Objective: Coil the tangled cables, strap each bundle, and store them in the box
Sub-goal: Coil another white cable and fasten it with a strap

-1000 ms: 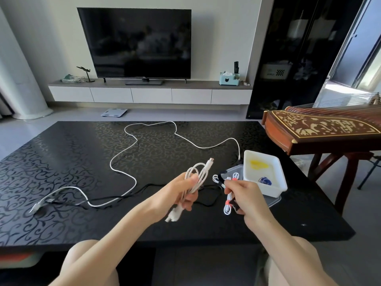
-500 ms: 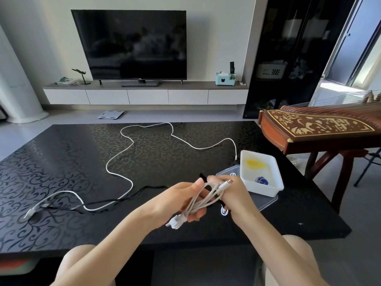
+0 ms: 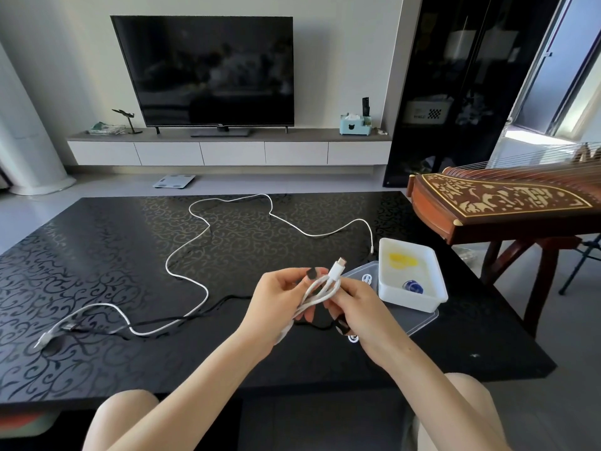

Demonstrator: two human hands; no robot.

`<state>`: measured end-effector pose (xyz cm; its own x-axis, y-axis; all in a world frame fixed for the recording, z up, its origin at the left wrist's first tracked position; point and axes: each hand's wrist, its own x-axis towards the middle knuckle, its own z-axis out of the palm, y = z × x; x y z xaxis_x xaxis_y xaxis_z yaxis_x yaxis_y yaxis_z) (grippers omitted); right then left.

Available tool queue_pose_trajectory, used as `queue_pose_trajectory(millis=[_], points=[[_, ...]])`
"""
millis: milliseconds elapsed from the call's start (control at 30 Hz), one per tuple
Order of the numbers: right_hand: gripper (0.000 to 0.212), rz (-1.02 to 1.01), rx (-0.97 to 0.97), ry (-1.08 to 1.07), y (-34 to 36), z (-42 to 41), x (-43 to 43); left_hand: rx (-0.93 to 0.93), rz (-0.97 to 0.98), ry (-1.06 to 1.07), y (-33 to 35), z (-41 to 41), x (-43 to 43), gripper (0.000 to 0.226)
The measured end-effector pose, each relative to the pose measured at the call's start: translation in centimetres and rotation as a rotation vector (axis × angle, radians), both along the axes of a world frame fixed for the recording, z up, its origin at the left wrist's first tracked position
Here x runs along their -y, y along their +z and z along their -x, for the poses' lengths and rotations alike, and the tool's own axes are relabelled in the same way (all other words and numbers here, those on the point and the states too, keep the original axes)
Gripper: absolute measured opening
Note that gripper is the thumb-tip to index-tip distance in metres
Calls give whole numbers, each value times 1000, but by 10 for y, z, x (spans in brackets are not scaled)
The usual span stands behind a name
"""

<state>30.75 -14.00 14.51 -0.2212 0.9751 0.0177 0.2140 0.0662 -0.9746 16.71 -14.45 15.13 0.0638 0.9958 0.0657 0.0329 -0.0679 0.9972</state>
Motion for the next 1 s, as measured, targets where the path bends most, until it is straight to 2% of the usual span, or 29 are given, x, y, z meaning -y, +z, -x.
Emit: queue_pose_trajectory(millis=[67, 200, 333, 467, 600, 667, 733, 833, 900, 1000], points=[[39, 26, -18, 41, 1, -1, 3, 2, -18, 67, 1, -3, -2, 33], [28, 26, -28, 111, 2, -7, 12, -27, -36, 201, 0, -4, -11, 22], [35, -47, -40, 39, 2, -15, 19, -312, -77, 268, -4, -2, -14, 26], [15, -207, 20, 73, 3, -21, 25, -434, -88, 251, -3, -5, -13, 31], [36, -124, -126, 228, 10, -21, 28, -557, -101, 220, -1, -11, -12, 33], [33, -57, -187, 284, 13, -21, 25, -596, -98, 204, -2, -13, -12, 27], [22, -111, -92, 214, 11, -20, 22, -649, -101, 184, -2, -13, -12, 23], [23, -250, -6, 12, 5, -17, 21, -759, -179, 168, -1, -13, -11, 23], [26, -252, -110, -45, 5, -15, 21, -780, -284, 159, -1, -12, -11, 22], [31, -114, -345, -96, 6, -14, 20, -699, -421, 106, 0, -11, -11, 19]])
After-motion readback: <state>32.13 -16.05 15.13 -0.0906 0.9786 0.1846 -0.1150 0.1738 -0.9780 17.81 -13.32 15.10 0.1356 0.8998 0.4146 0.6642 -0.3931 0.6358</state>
